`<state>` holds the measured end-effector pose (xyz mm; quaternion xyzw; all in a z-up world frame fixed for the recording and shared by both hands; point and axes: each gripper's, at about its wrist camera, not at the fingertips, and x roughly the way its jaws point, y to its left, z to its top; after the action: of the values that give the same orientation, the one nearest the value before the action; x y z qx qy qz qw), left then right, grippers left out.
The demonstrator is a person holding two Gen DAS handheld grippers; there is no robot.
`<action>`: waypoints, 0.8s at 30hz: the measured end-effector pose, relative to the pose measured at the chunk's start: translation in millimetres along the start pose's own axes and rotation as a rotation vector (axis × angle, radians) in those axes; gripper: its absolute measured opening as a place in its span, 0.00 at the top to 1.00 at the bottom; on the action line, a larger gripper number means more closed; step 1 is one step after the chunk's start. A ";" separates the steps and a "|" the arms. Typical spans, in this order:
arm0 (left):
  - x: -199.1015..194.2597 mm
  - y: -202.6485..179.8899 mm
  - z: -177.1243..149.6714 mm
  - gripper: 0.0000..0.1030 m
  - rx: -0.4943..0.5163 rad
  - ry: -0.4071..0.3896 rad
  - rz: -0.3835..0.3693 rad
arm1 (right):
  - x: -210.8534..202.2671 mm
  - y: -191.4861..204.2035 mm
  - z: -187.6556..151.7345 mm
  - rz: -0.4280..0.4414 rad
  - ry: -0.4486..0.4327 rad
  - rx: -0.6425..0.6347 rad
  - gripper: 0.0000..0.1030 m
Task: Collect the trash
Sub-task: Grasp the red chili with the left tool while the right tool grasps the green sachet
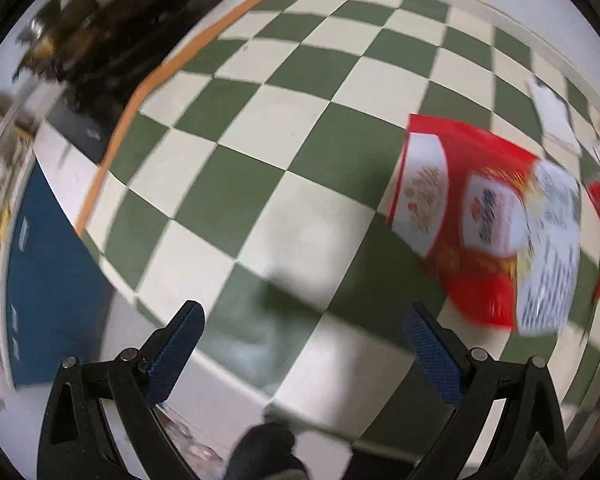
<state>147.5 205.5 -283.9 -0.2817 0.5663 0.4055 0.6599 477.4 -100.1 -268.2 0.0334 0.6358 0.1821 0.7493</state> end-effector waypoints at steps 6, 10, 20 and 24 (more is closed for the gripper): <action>27.0 -9.3 20.6 0.03 -0.084 0.075 -0.199 | 50.4 33.9 29.9 -0.042 0.006 -0.142 0.27; 38.6 -32.3 28.7 0.04 -0.036 0.103 -0.246 | 57.5 54.6 25.9 -0.118 -0.046 -0.267 1.00; 21.8 -15.1 -1.9 0.04 -0.076 0.103 -0.263 | 8.0 85.0 13.0 0.185 -0.066 -0.325 1.00; 26.3 -3.6 -13.7 0.05 -0.127 0.108 -0.300 | 36.5 128.4 -5.8 0.222 0.013 -0.426 1.00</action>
<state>144.2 197.9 -312.6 -0.4256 0.5258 0.3219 0.6624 446.8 29.9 -267.4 -0.0569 0.5801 0.3939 0.7107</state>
